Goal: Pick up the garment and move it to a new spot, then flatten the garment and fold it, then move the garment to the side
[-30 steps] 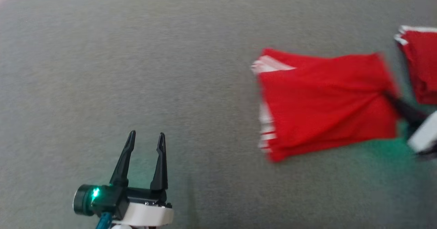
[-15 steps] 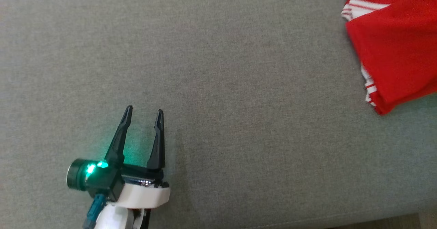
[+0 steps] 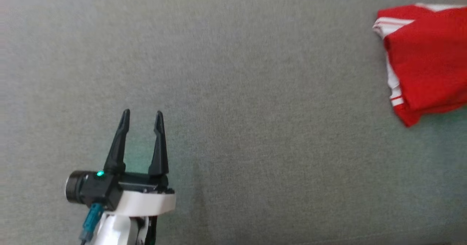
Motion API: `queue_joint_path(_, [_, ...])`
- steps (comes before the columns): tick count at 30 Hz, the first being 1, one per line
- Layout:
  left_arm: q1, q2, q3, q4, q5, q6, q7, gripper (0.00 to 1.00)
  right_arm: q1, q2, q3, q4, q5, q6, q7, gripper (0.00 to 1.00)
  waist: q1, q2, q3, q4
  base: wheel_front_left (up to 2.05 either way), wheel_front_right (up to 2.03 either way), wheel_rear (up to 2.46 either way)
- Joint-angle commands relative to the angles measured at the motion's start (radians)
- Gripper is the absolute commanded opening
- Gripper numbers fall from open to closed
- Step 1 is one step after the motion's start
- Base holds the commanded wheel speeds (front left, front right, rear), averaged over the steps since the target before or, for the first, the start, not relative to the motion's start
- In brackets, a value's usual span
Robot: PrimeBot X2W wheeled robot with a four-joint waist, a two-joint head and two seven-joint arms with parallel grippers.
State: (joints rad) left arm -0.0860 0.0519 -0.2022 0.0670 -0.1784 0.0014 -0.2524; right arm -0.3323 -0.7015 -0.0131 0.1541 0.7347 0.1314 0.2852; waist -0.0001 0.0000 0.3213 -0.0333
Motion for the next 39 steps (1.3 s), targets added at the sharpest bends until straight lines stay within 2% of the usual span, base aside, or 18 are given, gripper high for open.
queue_joint_path(1, [0.011, -0.001, 0.022, -0.02, -0.003, 0.01, -0.009, 1.0, 0.029, -0.016, 0.012, -0.03, -0.016, -0.001, -0.023, 1.0, 0.0001, 0.0, -0.072, 0.019, 0.0, 0.0, 0.0])
queue_joint_path(5, [0.042, -0.001, 0.01, -0.005, -0.02, 0.024, -0.009, 1.0, 0.096, 0.111, 0.1, -0.031, -0.093, -0.001, -0.141, 1.0, 0.0001, 0.0, -0.169, 0.036, 0.0, 0.0, 0.0])
queue_joint_path(9, [0.081, -0.001, -0.015, 0.01, -0.036, 0.039, -0.009, 1.0, 0.163, 0.244, 0.179, 0.016, -0.201, -0.001, -0.314, 1.0, 0.0001, 0.0, -0.258, 0.055, 0.0, 0.0, 0.0])
queue_joint_path(14, [0.128, -0.001, -0.042, 0.008, -0.042, 0.056, -0.009, 1.0, 0.251, 0.407, 0.223, 0.092, -0.334, -0.001, -0.511, 1.0, 0.0001, 0.0, -0.333, 0.074, 0.0, 0.0, 0.0])
queue_joint_path(17, [0.145, -0.002, -0.048, -0.012, -0.035, 0.06, -0.009, 1.0, 0.297, 0.479, 0.21, 0.095, -0.43, -0.001, -0.544, 1.0, 0.0001, 0.0, -0.355, 0.084, 0.0, 0.0, 0.0])
queue_joint_path(21, [0.172, -0.002, -0.042, -0.055, -0.015, 0.059, -0.009, 1.0, 0.371, 0.572, 0.138, -0.046, -0.556, -0.001, -0.546, 1.0, 0.0001, 0.0, -0.367, 0.089, 0.0, 0.0, 0.0])
queue_joint_path(27, [0.226, -0.002, -0.033, -0.051, -0.011, 0.068, -0.009, 1.0, 0.489, 0.63, 0.093, -0.135, -0.598, -0.001, -0.547, 1.0, 0.0001, 0.0, -0.385, 0.097, 0.0, 0.0, 0.0])
queue_joint_path(38, [0.234, -0.002, -0.027, -0.041, 0.007, 0.061, -0.009, 1.0, 0.523, 0.649, 0.091, -0.139, -0.585, -0.001, -0.547, 1.0, 0.0001, 0.0, -0.389, 0.103, 0.0, 0.0, 0.0])
queue_joint_path(39, [0.278, 0.001, -0.059, -0.011, -0.005, 0.06, -0.001, 0.0, 0.562, 0.655, 0.068, -0.104, -0.587, 0.0, -0.536, 0.0, 0.0001, 0.0, -0.389, 0.103, 0.0, 0.0, 0.0])
